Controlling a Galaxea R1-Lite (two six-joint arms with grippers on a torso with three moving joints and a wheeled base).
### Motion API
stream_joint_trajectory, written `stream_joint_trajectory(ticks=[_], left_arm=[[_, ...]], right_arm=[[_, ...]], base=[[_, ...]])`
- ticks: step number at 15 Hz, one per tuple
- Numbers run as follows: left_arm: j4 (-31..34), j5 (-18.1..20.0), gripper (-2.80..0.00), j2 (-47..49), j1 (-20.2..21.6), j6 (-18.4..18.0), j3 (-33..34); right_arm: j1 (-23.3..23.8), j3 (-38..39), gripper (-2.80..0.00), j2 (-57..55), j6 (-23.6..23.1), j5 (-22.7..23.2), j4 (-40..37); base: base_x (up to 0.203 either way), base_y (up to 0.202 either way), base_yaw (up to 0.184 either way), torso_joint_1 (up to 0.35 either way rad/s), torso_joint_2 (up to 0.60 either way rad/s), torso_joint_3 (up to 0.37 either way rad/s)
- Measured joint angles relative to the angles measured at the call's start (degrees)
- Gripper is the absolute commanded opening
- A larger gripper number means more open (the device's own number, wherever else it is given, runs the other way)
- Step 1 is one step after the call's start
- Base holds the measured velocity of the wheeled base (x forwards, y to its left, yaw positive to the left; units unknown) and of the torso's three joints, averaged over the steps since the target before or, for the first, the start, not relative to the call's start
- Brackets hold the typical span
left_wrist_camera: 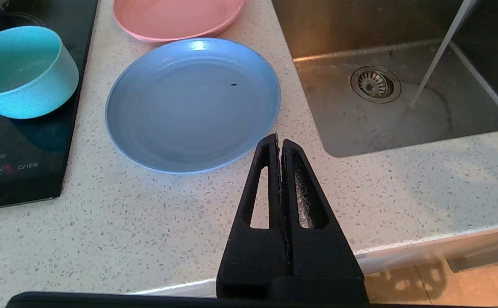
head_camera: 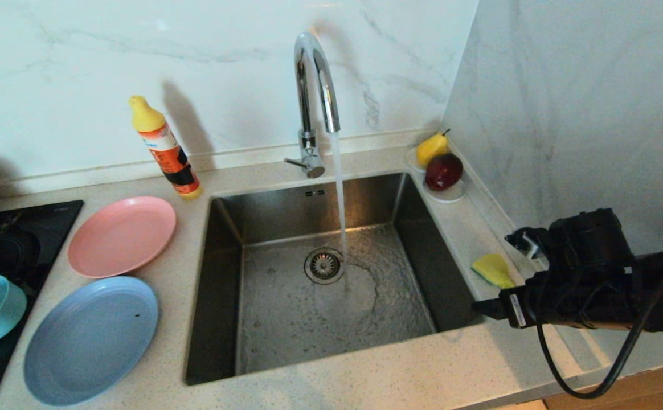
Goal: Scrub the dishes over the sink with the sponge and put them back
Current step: Pick up a bowl and the sponge
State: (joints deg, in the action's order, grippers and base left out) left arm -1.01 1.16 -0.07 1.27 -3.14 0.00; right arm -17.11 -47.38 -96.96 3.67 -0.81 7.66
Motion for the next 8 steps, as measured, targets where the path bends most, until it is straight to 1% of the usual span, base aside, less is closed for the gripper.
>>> stream_joint_trajectory(ticks=[3,5,8], left_arm=[[0.0,0.0,-2.80,0.0,0.0,0.0,0.0],[0.0,0.0,-2.80,0.0,0.0,0.0,0.0],[0.0,0.0,-2.80,0.0,0.0,0.0,0.0]], right_arm=[[-0.8,0.1,0.00,0.4,0.3,0.3,-0.1],[-1.2,-0.1,0.00,0.7,2.2,1.9,-0.2],[-1.3,-0.5,0.00,1.3,3.5,2.0,-0.1]], base=[[0.000,0.000,0.000,0.000,0.00,0.000],[0.000,0.000,0.000,0.000,0.00,0.000],[0.000,0.000,0.000,0.000,0.00,0.000]])
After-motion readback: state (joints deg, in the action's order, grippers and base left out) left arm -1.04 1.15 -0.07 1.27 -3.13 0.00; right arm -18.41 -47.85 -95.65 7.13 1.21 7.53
